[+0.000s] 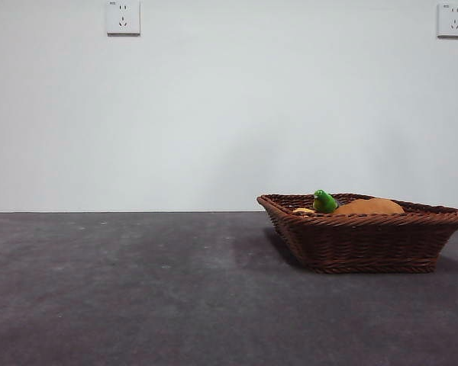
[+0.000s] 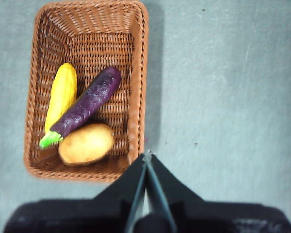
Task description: Help me put the vegetables on the table into the basket
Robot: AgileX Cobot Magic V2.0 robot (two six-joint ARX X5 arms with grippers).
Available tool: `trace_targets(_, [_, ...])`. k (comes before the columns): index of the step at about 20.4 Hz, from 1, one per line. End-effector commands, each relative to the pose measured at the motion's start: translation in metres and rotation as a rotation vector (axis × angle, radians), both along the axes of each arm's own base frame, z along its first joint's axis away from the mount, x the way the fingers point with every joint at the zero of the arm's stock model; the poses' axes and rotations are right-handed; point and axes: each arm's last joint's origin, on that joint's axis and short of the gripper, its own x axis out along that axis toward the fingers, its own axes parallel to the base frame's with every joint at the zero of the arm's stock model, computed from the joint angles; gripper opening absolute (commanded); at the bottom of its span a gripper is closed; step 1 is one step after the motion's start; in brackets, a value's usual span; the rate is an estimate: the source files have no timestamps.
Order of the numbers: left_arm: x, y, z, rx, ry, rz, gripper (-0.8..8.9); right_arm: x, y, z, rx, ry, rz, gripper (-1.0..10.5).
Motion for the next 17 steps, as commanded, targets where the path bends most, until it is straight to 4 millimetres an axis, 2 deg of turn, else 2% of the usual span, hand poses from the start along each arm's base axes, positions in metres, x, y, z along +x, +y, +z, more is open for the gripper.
trace_targets(1, [-0.002, 0.002, -0.002, -0.016, -0.015, 0.028, -0.03, 0.006, 0.0, 0.001, -0.006, -0.049, 0.004, 0.0])
trace_targets(10, [-0.003, 0.003, 0.0, -0.028, -0.04, 0.031, -0.03, 0.024, -0.001, 0.015, -0.017, -0.281, 0.004, 0.0])
trace_targets(17, [-0.001, 0.003, -0.002, -0.027, -0.005, 0.032, -0.03, 0.027, -0.001, 0.018, -0.019, -0.326, 0.004, 0.0])
